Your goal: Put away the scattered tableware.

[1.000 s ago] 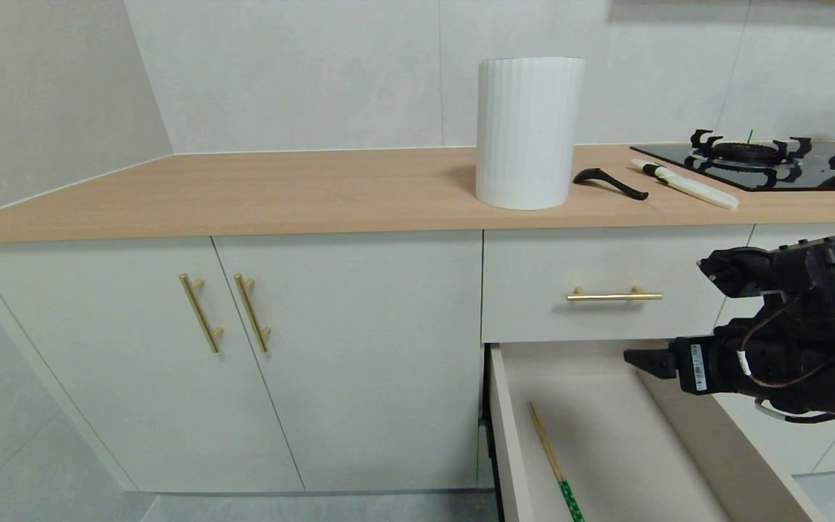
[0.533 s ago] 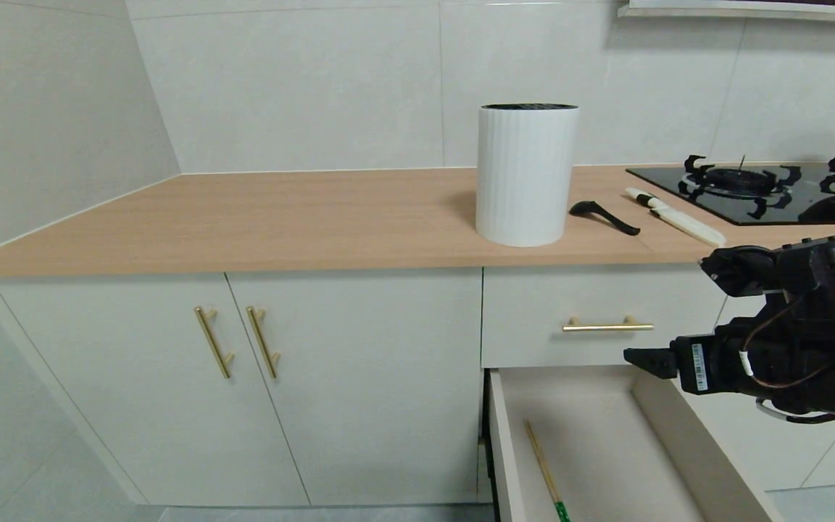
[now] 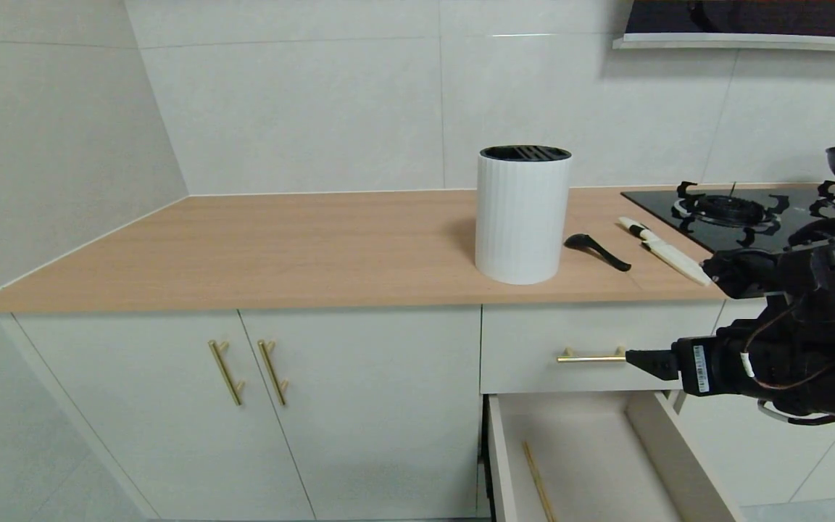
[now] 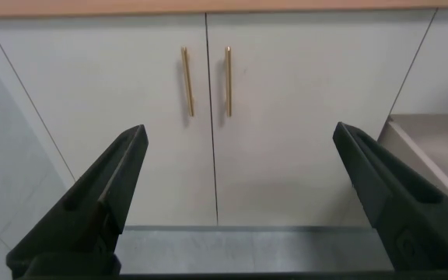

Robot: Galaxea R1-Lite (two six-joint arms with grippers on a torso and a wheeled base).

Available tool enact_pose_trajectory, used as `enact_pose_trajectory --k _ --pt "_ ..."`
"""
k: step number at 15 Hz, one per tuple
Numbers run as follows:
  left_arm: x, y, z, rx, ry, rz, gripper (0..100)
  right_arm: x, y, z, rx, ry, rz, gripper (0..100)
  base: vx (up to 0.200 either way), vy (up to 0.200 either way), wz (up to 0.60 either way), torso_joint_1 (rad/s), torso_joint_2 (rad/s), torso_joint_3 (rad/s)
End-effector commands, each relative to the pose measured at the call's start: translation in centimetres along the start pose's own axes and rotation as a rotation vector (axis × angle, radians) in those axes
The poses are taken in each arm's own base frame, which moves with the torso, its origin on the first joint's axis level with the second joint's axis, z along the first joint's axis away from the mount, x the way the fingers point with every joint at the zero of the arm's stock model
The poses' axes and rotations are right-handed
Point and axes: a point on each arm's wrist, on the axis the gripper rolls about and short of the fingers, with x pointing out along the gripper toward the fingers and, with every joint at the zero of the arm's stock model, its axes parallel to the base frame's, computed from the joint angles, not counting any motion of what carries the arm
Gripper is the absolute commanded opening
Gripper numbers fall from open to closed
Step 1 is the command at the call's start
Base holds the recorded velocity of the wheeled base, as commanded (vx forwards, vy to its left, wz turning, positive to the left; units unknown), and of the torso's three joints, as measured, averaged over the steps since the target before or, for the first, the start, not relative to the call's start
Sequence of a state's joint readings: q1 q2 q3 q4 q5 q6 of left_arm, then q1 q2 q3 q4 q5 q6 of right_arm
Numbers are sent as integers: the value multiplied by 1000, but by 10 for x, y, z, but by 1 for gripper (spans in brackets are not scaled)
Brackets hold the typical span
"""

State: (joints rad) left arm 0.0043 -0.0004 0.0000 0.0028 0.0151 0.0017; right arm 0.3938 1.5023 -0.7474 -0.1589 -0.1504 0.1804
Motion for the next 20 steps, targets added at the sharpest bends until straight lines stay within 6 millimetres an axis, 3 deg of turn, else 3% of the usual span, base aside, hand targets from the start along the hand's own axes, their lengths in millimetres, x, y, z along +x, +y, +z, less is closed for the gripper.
enact_pose_trajectory --k 1,5,6,8,11,12,13,17,20 --pt "0 0 0 0 1 1 100 1 0 0 0 2 0 100 0 0 0 36 -71 -41" --pt "0 0 0 0 1 1 100 0 0 1 -4 -4 1 100 0 0 0 0 0 0" --pt "0 0 0 0 1 1 100 -1 -2 7 -34 -38 -26 100 0 0 0 0 0 0" --pt "0 0 0 0 -1 1 100 0 -14 36 -17 -177 -72 100 0 0 0 0 0 0" --pt "0 0 0 0 1 1 100 28 -33 79 -45 -243 -70 100 0 0 0 0 0 0" --pt "0 0 0 0 -1 1 100 32 -34 83 -50 -248 -59 100 0 0 0 0 0 0" --pt "0 0 0 0 1 1 100 52 -35 95 -72 -249 -21 100 0 0 0 0 0 0" --pt "0 0 0 0 1 1 100 107 -44 118 -112 -262 4 100 0 0 0 0 0 0" --pt "0 0 0 0 1 1 100 138 -57 118 -104 -241 34 100 0 0 0 0 0 0"
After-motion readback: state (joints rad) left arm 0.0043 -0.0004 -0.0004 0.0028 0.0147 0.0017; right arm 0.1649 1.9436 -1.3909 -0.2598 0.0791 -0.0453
